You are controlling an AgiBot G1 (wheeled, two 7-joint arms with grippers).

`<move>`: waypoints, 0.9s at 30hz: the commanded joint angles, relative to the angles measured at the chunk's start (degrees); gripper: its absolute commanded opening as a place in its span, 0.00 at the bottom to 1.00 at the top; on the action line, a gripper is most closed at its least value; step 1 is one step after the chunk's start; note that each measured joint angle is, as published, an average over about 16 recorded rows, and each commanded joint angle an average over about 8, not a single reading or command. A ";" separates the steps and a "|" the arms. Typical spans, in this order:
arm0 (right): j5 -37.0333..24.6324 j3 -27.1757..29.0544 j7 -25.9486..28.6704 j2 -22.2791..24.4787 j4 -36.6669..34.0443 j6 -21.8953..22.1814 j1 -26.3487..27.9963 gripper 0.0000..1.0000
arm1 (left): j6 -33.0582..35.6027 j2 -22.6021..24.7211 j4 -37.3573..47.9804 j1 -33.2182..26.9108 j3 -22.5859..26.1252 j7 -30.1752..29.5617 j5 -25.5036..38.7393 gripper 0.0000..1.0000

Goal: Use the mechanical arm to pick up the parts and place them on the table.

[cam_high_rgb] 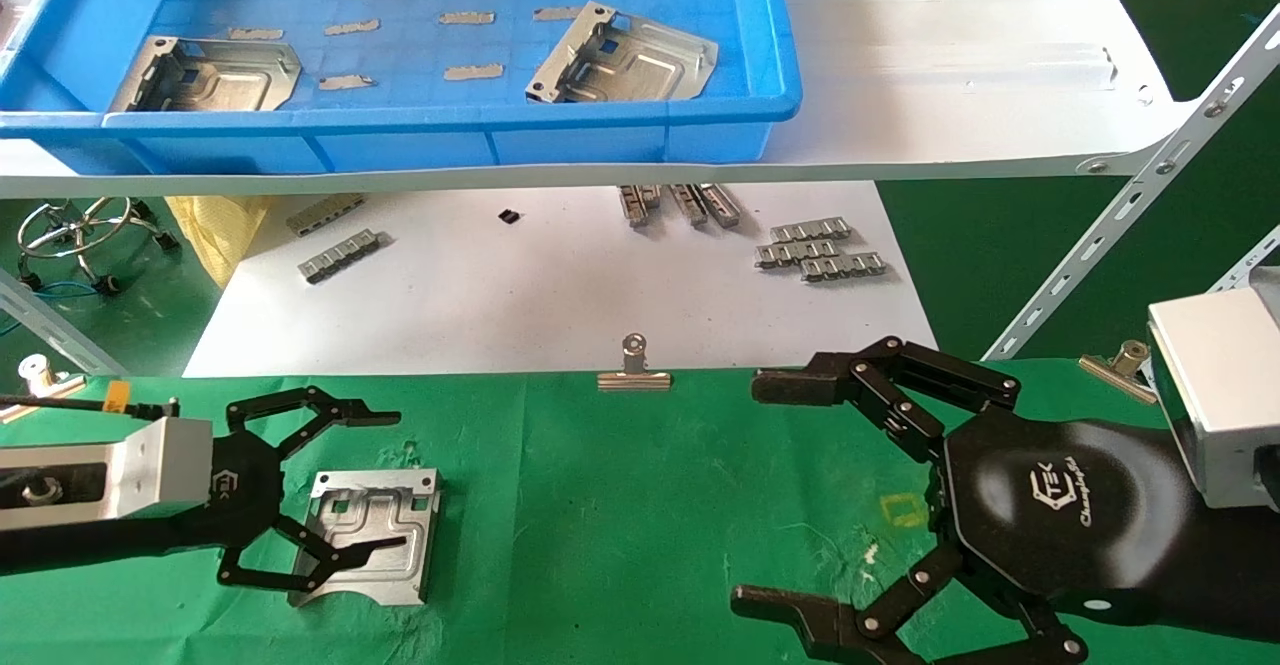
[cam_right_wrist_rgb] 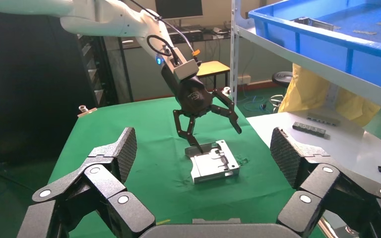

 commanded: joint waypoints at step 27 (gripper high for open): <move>0.02 -0.04 -0.02 0.01 -0.02 -0.01 0.02 1.00 | -2.65 -2.87 -21.61 9.86 -17.02 -21.43 0.33 1.00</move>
